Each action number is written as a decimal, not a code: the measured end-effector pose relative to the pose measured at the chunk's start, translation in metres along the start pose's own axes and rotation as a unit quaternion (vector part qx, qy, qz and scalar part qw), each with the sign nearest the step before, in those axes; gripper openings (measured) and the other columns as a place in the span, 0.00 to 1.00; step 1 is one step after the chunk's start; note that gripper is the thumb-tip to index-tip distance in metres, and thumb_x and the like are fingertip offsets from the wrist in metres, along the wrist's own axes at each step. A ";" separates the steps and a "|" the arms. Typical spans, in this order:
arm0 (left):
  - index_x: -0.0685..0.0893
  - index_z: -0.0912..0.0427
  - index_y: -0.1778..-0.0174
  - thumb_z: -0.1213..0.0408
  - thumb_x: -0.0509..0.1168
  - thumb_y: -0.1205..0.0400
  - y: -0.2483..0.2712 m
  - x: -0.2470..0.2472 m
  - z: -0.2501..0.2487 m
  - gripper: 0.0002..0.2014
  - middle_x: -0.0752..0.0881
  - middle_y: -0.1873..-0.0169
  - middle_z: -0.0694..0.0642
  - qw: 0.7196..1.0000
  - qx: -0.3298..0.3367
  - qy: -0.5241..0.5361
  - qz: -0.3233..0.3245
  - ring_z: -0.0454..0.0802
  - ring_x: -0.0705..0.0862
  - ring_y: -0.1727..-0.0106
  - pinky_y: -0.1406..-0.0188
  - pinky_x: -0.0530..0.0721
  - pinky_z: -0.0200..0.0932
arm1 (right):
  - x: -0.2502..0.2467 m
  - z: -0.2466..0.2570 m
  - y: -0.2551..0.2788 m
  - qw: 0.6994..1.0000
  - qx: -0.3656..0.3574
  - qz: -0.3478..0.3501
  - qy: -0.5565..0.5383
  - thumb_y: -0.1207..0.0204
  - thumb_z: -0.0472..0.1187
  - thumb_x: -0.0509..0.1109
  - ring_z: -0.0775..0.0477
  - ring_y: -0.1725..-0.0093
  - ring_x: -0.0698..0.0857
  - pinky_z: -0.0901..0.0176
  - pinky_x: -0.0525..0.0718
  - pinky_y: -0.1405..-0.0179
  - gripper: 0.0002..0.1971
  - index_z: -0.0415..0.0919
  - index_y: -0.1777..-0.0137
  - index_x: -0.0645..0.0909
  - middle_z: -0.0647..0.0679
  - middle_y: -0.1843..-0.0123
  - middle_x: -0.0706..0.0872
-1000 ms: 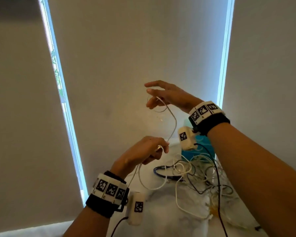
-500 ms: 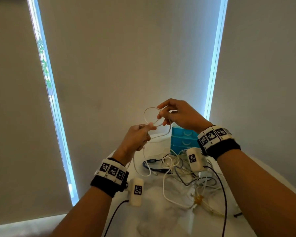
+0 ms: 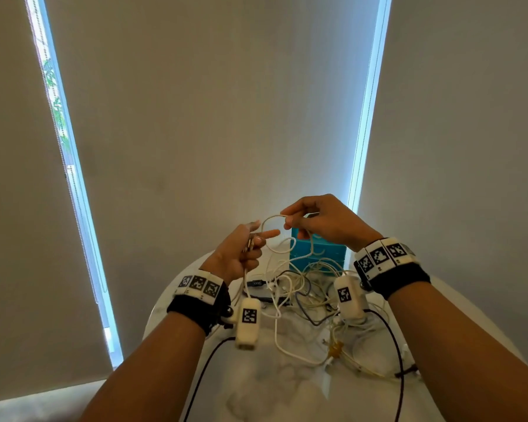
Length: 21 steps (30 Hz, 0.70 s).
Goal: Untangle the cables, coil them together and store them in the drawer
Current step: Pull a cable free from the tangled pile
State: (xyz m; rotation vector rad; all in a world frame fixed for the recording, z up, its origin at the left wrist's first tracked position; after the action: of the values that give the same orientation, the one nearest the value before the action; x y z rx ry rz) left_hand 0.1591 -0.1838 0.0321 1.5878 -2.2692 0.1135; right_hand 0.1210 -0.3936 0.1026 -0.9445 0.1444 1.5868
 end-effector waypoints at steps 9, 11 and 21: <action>0.79 0.52 0.59 0.55 0.60 0.05 0.001 -0.064 -0.076 0.16 0.77 0.80 0.45 0.898 0.234 0.259 -0.267 0.39 0.61 0.87 0.90 0.59 0.33 | -0.014 -0.011 0.002 0.997 0.007 -0.059 -0.054 0.12 0.48 0.74 0.56 0.43 0.94 0.61 0.91 0.40 0.16 0.47 0.28 0.87 0.54 0.41 0.96; 0.75 0.54 0.56 0.54 0.55 0.04 0.005 -0.081 -0.069 0.15 0.77 0.76 0.49 0.898 0.216 0.216 -0.317 0.41 0.61 0.87 0.88 0.59 0.33 | -0.018 -0.016 0.005 0.993 0.017 -0.070 -0.091 0.12 0.46 0.73 0.54 0.45 0.95 0.62 0.91 0.43 0.12 0.45 0.32 0.89 0.53 0.44 0.97; 0.72 0.46 0.65 0.40 0.66 0.12 0.012 -0.036 -0.049 0.21 0.67 0.77 0.44 0.979 0.151 -0.063 -0.119 0.43 0.60 0.80 0.83 0.58 0.38 | 0.010 -0.011 0.011 0.993 0.023 0.012 -0.115 0.14 0.39 0.76 0.48 0.45 0.96 0.57 0.93 0.43 0.10 0.43 0.35 0.91 0.49 0.46 0.97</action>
State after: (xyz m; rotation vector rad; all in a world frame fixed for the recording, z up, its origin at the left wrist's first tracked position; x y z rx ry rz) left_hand 0.1712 -0.1339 0.0668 2.0649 -2.2133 0.3160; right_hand 0.1170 -0.3948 0.0849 -0.7208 0.0308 1.6938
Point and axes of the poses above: each hand's wrist, its own y-axis away from the middle knuckle, its own x-axis out of the palm, z = x × y, the point moved 1 cm from there along -y, towards the middle knuckle
